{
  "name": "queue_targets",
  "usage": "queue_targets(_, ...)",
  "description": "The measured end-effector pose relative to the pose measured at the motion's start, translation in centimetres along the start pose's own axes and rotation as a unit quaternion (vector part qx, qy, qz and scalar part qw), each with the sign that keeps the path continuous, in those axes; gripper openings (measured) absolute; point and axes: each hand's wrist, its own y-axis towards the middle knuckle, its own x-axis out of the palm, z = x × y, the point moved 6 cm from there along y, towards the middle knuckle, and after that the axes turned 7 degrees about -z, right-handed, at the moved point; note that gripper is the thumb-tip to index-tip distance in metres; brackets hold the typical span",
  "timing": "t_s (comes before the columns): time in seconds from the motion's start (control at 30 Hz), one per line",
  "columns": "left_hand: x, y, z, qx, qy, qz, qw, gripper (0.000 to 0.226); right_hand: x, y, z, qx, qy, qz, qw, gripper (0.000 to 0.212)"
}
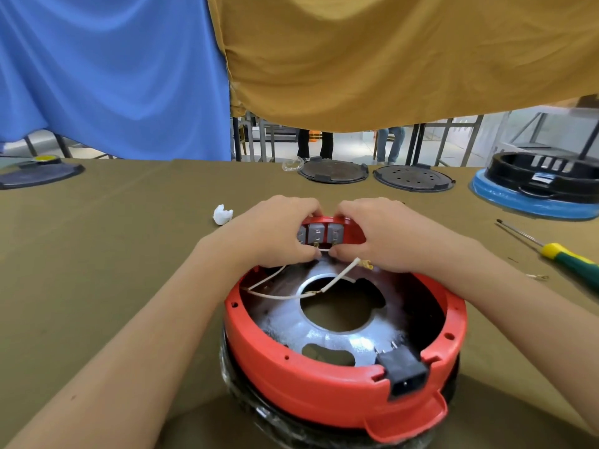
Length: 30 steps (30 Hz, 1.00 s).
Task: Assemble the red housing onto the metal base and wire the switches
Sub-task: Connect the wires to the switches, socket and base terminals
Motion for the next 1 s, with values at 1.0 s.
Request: queue_targets(1.0, 0.8, -0.9, -2.6, -0.058, -0.135, -0.049, 0.988, 0.032, 0.1, 0.9, 0.9, 0.041, 0.073, -0.044, 0.995, 0.038)
